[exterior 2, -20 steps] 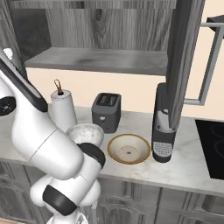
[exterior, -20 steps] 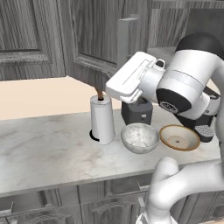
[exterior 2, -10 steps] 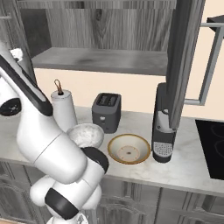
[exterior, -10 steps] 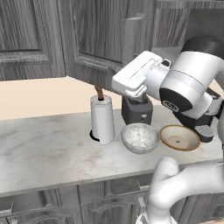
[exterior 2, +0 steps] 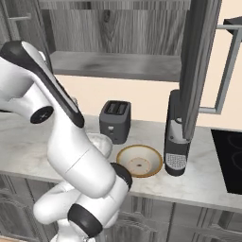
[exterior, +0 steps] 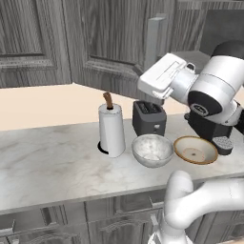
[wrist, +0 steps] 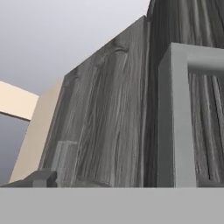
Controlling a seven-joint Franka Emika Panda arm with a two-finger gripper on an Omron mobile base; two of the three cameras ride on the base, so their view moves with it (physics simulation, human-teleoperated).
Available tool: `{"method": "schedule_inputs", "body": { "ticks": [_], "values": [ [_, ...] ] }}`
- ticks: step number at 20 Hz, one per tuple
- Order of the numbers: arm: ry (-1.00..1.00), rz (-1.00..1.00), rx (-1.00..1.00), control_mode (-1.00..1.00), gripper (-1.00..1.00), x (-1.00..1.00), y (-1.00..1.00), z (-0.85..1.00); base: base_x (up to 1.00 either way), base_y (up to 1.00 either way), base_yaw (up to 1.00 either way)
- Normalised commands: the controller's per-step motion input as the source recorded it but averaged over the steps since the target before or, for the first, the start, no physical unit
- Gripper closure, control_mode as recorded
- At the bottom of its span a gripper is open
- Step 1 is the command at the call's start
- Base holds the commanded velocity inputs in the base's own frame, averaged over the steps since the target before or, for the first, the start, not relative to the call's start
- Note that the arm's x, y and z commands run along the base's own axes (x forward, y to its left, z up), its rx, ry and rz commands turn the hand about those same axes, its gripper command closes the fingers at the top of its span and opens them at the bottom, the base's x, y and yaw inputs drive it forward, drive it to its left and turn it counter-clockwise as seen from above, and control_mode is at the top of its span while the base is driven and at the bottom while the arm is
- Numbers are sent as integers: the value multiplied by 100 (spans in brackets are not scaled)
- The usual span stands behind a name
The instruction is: Open the cabinet. Pick the bowls from the counter and place them in the cabinet. Then close the cabinet.
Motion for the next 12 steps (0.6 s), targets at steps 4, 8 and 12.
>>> {"method": "schedule_inputs", "body": {
  "ticks": [4,8,12],
  "values": [
    [-7,-2,14,-100,-100,-100,-100,36,0,0,0],
    [-8,-2,13,-100,-100,-100,-100,40,0,0,0],
    [-4,-22,11,-100,-100,-100,-100,31,0,0,0]
  ]
}}
